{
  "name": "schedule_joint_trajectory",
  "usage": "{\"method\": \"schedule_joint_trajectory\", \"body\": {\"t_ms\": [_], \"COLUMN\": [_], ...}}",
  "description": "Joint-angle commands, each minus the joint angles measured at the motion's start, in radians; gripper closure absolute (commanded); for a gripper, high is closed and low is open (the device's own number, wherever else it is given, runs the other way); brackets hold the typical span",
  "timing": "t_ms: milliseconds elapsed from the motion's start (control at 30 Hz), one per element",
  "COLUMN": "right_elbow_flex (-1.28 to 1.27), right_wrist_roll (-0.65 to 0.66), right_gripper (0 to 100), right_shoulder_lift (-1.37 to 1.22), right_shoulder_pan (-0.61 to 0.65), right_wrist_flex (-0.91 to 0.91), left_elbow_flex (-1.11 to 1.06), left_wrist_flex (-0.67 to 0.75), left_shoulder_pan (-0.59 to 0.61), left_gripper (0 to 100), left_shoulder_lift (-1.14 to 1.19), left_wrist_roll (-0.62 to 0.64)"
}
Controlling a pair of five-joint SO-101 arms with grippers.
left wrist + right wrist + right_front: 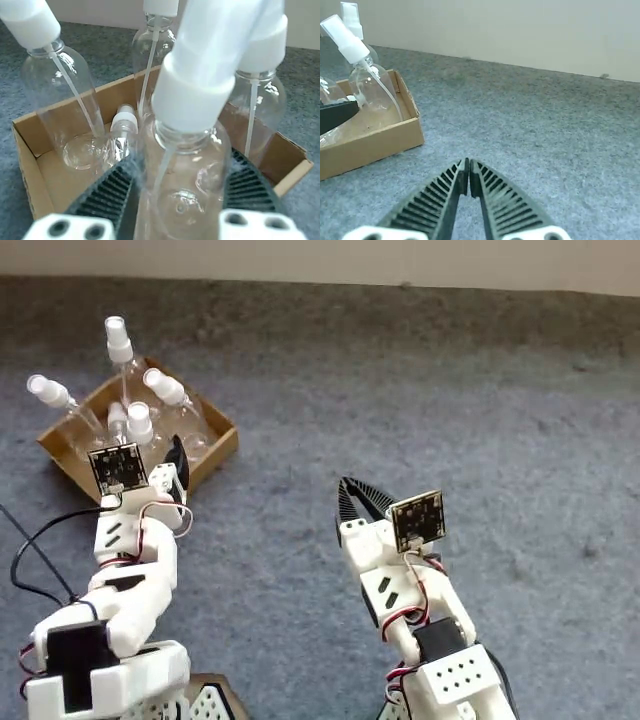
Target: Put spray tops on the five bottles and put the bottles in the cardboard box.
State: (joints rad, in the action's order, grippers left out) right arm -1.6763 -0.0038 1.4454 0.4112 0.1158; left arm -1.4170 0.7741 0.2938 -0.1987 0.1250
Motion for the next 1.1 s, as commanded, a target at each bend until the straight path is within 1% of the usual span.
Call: {"method": "schedule_joint_trajectory", "body": {"t_ms": [0,367,533,967,1067], "right_elbow_flex": [-0.119,-0.119,-0.119,-0.119,-0.119], "right_wrist_roll": [0.011,0.011,0.011,0.011,0.011], "right_gripper": [99.4,99.4,99.4,99.4,99.4], "right_shoulder_lift": [0.007,0.007,0.007,0.005,0.005], "right_shoulder_pan": [0.007,0.007,0.007,0.007,0.007], "right_wrist_flex": [0.002,0.002,0.002,0.002,0.002], "left_elbow_flex": [0.042,0.031,0.031,-0.028,-0.030], "left_wrist_flex": [0.034,0.032,0.032,0.037,0.037], "left_shoulder_pan": [0.019,0.018,0.019,0.028,0.028], "left_gripper": [94,94,86,87,87], "left_shoulder_lift": [0.035,0.041,0.041,0.038,0.038], "left_wrist_roll": [0.011,0.011,0.011,0.011,-0.038]}}
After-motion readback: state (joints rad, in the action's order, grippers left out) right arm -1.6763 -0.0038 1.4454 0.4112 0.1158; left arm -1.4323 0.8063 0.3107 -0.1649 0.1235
